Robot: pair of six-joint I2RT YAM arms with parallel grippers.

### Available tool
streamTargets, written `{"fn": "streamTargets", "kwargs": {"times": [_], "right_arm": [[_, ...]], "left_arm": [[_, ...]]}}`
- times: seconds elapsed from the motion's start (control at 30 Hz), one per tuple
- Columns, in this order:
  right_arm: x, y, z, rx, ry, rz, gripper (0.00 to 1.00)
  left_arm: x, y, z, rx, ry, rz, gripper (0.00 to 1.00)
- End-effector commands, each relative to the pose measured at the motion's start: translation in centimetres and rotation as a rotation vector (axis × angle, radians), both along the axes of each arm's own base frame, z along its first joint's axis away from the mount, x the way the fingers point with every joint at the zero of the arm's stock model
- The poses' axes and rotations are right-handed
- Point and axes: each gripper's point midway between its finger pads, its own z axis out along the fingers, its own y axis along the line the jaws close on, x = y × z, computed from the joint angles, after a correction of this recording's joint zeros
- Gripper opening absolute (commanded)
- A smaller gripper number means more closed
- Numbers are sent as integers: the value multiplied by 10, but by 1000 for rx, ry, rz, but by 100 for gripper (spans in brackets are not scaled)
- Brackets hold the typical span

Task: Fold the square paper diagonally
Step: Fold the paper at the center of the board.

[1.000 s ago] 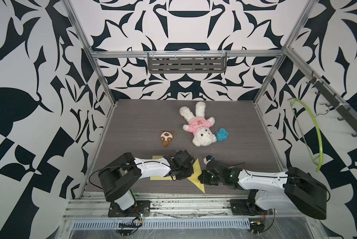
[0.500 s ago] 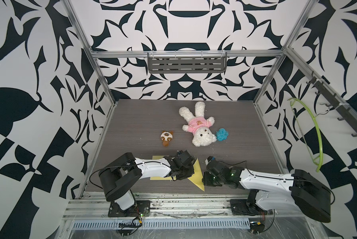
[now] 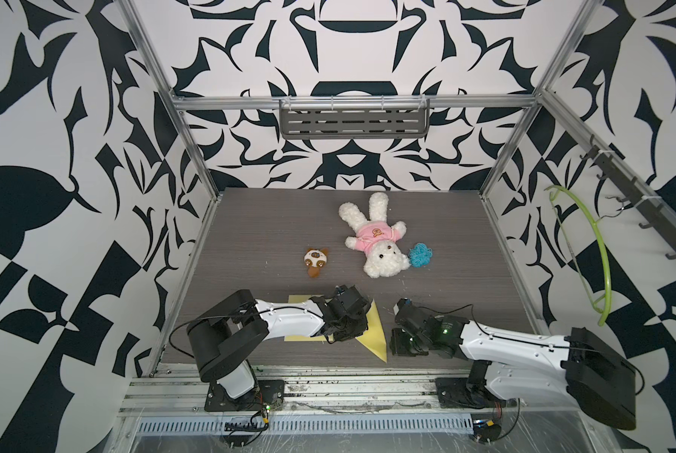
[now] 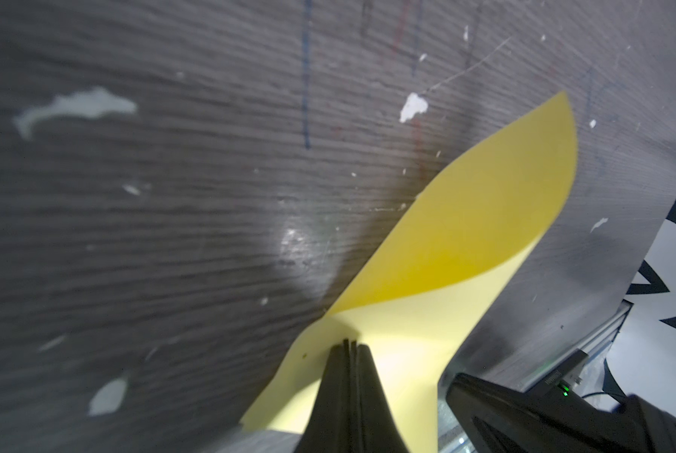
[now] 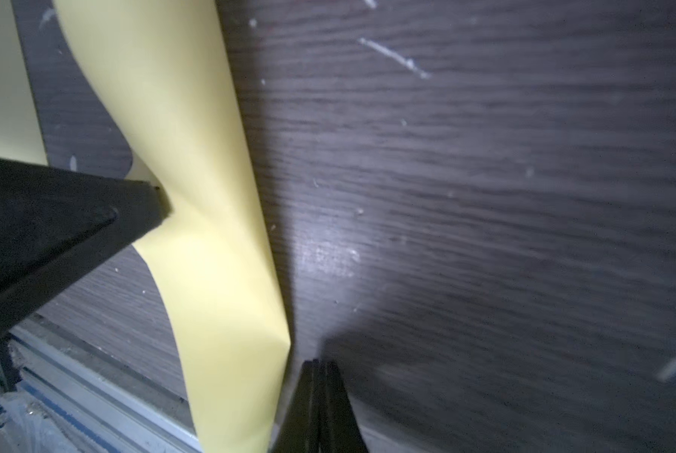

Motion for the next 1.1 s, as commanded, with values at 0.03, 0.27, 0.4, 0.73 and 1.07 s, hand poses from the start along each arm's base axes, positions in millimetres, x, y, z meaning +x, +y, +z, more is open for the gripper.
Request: {"fn": "streamTargets", "kwargs": {"times": [0.03, 0.27, 0.4, 0.73, 1.07], "right_arm": [[10, 9, 33, 57, -71, 5, 7], [16, 40, 48, 134, -78, 28, 7], [15, 39, 36, 99, -64, 25, 6], [4, 39, 13, 61, -11, 48, 5], [-11, 24, -5, 4, 29, 49, 4]], "left_arm": [[-26, 49, -44, 222, 90, -9, 0], [-25, 49, -43, 225, 86, -8, 0], [-25, 48, -43, 229, 89, -10, 0], [-25, 48, -43, 234, 88, -8, 0], [-26, 52, -46, 252, 93, -7, 0]]}}
